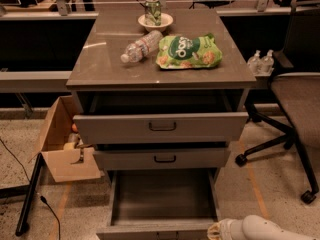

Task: Close bottom drawer

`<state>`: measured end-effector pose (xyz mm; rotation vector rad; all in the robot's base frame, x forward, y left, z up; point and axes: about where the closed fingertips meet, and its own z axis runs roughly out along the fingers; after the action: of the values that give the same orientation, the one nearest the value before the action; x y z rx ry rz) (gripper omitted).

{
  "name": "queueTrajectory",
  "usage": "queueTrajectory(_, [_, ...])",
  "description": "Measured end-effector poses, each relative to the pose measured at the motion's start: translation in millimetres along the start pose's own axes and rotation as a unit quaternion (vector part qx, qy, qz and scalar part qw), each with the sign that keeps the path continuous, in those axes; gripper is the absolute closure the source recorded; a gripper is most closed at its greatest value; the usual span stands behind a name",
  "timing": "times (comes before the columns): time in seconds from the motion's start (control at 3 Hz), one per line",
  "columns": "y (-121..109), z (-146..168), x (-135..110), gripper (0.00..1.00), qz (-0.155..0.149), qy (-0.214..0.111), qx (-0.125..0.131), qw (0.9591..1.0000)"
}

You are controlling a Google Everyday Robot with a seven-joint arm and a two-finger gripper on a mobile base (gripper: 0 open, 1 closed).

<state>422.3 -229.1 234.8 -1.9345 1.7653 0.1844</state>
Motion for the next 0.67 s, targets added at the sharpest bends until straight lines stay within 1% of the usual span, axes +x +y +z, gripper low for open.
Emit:
queueTrajectory(0.33, [9,15,6,1.00,0.008,-0.001,0.007,0.9999])
queueTrajectory(0.67, [14,26,13,1.00,0.011,0.002,0.020,0.9997])
